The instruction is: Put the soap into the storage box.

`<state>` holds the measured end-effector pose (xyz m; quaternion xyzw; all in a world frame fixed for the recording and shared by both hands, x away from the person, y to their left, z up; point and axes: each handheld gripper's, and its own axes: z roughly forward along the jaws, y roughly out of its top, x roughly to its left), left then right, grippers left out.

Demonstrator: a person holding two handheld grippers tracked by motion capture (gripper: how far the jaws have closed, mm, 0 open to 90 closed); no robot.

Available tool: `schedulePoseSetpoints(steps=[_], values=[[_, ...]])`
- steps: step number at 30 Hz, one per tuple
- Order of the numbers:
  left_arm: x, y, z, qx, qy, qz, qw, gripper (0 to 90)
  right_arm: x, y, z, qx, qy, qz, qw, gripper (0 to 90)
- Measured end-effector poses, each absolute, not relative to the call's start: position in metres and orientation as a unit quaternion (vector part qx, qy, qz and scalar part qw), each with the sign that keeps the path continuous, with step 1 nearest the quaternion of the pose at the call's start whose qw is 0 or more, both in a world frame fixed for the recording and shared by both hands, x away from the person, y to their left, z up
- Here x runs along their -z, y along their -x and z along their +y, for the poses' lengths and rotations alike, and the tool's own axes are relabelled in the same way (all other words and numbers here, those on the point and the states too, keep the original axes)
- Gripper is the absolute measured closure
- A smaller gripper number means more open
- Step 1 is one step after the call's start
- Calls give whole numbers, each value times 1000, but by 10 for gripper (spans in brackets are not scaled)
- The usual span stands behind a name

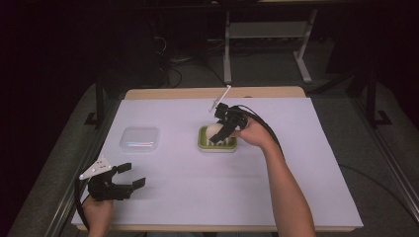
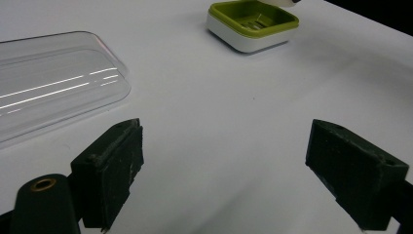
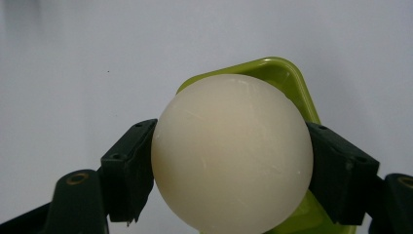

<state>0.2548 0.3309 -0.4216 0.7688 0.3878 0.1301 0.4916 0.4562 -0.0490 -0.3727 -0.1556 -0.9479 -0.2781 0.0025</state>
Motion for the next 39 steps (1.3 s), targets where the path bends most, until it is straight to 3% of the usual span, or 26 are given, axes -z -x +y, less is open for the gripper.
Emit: schedulePoseSetpoints(steps=[39], values=[[421,-255,331,-130,-766,389,494,132,394,-465,-38,243,178,-953,3,244]])
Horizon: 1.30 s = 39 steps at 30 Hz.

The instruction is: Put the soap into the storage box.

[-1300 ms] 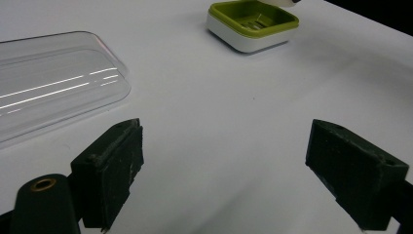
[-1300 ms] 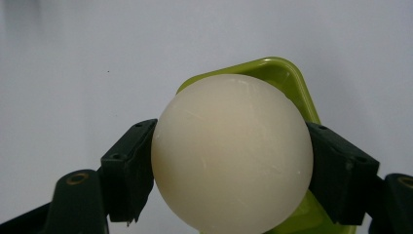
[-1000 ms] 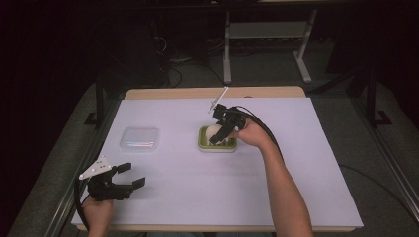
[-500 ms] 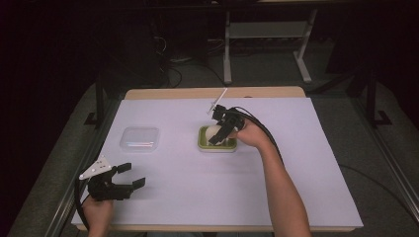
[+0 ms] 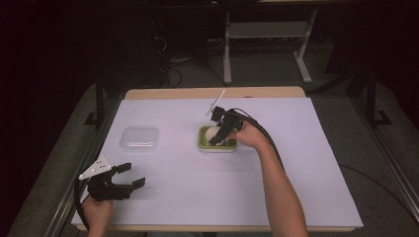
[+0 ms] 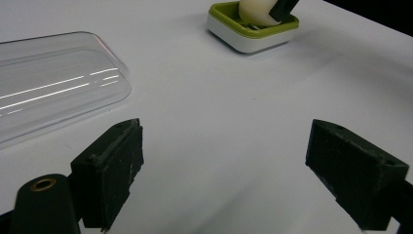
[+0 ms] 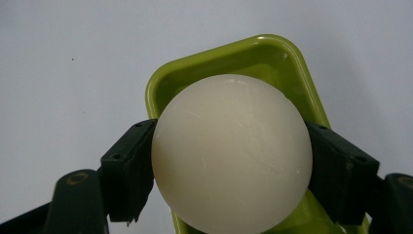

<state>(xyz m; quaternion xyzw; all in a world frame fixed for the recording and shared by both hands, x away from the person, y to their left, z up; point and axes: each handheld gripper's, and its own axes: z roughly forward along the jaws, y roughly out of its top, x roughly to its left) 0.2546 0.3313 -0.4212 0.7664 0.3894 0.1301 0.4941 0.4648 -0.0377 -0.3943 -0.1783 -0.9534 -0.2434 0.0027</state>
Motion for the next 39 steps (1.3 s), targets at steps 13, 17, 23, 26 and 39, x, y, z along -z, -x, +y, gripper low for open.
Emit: schedulePoseSetpoints(steps=[13,17,23,26,39], values=[[421,-255,331,-130,-767,388,494,132,395,-466,-38,241,182,-953,-4,244],[421,-255,331,-130,-768,388,493,132,394,-466,-39,240,185,-953,-5,244],[421,-255,331,-129,-767,388,494,132,395,-466,-38,240,185,-953,-7,244],[421,-255,331,-129,-767,388,493,132,395,-466,-38,240,185,-953,-9,244],[421,-255,331,-129,-767,388,494,132,397,-467,-37,233,188,-954,-10,244]])
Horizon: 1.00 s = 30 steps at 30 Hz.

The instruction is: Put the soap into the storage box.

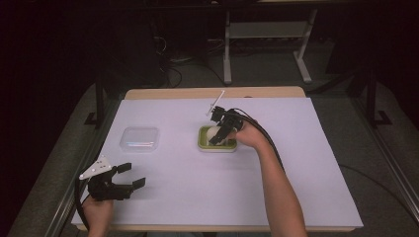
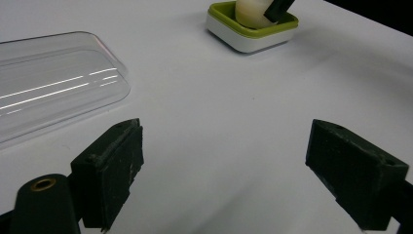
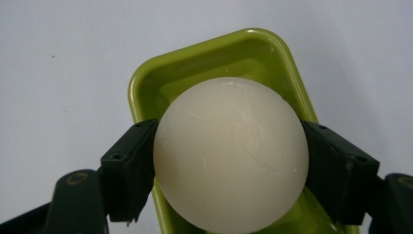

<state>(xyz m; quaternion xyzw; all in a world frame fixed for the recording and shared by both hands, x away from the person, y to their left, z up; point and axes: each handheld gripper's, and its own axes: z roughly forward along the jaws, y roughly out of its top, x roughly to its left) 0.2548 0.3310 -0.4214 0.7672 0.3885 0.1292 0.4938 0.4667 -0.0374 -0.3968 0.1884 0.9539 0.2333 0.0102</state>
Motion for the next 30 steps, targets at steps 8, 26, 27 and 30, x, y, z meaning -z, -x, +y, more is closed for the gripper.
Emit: schedulePoseSetpoints(steps=[8,26,27,30], values=[[421,-255,331,-130,-767,388,494,132,398,-467,-36,-229,-187,955,10,244],[421,-254,331,-130,-766,389,496,132,393,-468,-43,-239,-208,948,18,271],[421,-254,330,-130,-765,389,496,132,391,-467,-43,-243,-204,948,22,273],[421,-254,330,-131,-766,387,497,132,386,-465,-44,-251,-203,946,27,265]])
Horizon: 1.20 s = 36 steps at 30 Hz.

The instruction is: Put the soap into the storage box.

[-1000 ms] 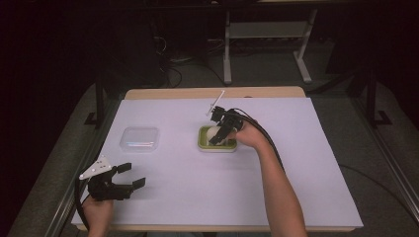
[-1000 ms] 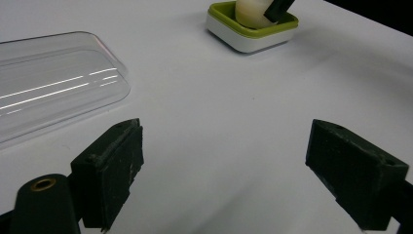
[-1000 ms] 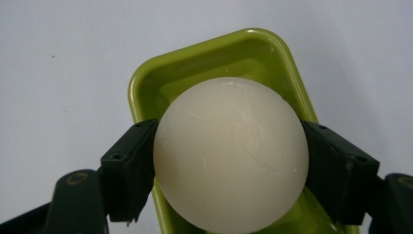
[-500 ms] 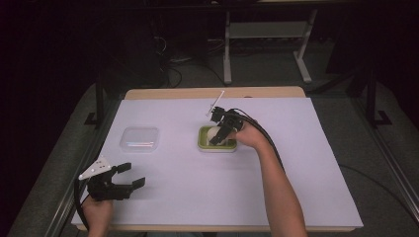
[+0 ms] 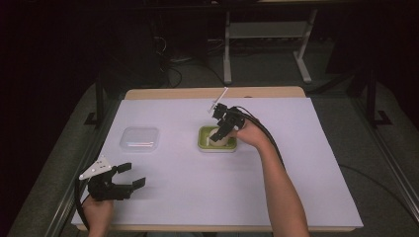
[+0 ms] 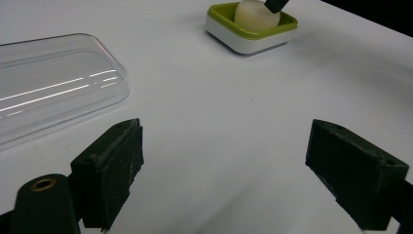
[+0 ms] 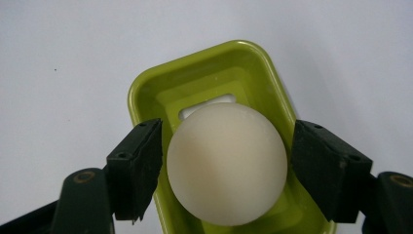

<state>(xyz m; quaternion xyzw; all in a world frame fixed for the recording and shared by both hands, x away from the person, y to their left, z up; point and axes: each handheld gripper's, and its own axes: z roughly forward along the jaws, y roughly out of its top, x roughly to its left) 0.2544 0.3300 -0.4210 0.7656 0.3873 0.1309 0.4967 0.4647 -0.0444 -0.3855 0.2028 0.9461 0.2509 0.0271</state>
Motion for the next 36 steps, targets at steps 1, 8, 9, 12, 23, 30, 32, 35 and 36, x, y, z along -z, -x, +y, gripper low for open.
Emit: schedulePoseSetpoints(steps=[1,8,9,12,23,30,32,35,36], values=[[421,-254,330,-131,-766,387,496,132,385,-465,-45,-251,-202,946,29,262],[421,-255,330,-132,-768,385,494,132,380,-460,-50,-256,-206,944,15,245],[421,-255,330,-132,-770,384,492,132,380,-459,-51,-261,-205,943,15,245],[421,-254,330,-132,-771,385,491,132,377,-458,-53,-267,-208,941,8,245],[421,-254,329,-131,-769,385,493,132,377,-450,-69,-283,-212,935,6,245],[421,-254,329,-132,-770,384,492,132,379,-444,-76,-297,-217,930,4,245],[421,-254,329,-132,-770,384,492,132,380,-444,-77,-295,-216,931,1,245],[421,-254,329,-133,-771,383,492,132,380,-442,-79,-302,-217,928,0,245],[421,-254,328,-131,-769,385,493,132,380,-441,-80,-303,-219,927,-3,245]])
